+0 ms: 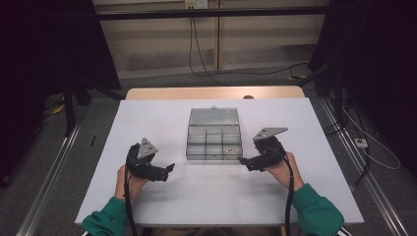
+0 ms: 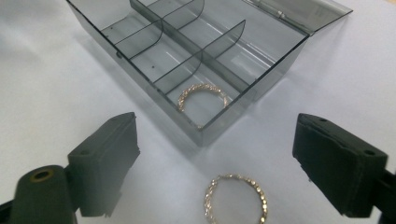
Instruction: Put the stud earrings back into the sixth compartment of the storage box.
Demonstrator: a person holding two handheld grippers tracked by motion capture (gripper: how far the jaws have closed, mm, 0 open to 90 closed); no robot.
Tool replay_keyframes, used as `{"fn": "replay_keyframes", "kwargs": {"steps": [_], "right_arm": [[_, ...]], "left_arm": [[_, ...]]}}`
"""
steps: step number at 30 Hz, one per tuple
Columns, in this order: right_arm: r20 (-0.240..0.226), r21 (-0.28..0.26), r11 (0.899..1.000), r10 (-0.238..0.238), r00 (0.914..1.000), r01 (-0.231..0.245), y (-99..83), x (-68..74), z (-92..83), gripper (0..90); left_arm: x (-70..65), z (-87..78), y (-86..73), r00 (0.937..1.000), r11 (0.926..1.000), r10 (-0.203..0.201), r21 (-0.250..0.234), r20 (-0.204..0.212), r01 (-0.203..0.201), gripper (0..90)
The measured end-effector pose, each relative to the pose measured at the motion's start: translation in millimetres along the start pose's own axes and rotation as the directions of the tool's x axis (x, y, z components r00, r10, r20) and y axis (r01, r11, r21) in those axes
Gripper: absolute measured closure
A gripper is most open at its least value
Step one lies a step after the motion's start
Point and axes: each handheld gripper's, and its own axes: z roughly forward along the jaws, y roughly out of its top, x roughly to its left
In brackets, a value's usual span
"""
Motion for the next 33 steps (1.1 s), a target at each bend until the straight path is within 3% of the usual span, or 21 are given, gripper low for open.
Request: {"fn": "replay_keyframes", "kwargs": {"steps": [14, 33], "right_arm": [[-0.064, 0.019, 1.0, 0.009, 0.9979, -0.008, -13.3, 2.9, -10.0, 0.0], [-0.123, 0.053, 0.998, -0.011, 0.9923, 0.018, -29.6, 7.4, -12.8, 0.0]], "left_arm": [[-0.4, 0.3, 0.2, 1.0, 1.0, -0.003, -0.003, -0.001, 0.003, 0.4], [-0.5, 0.5, 0.3, 1.0, 1.0, 0.004, 0.0, 0.001, -0.004, 0.3]]}}
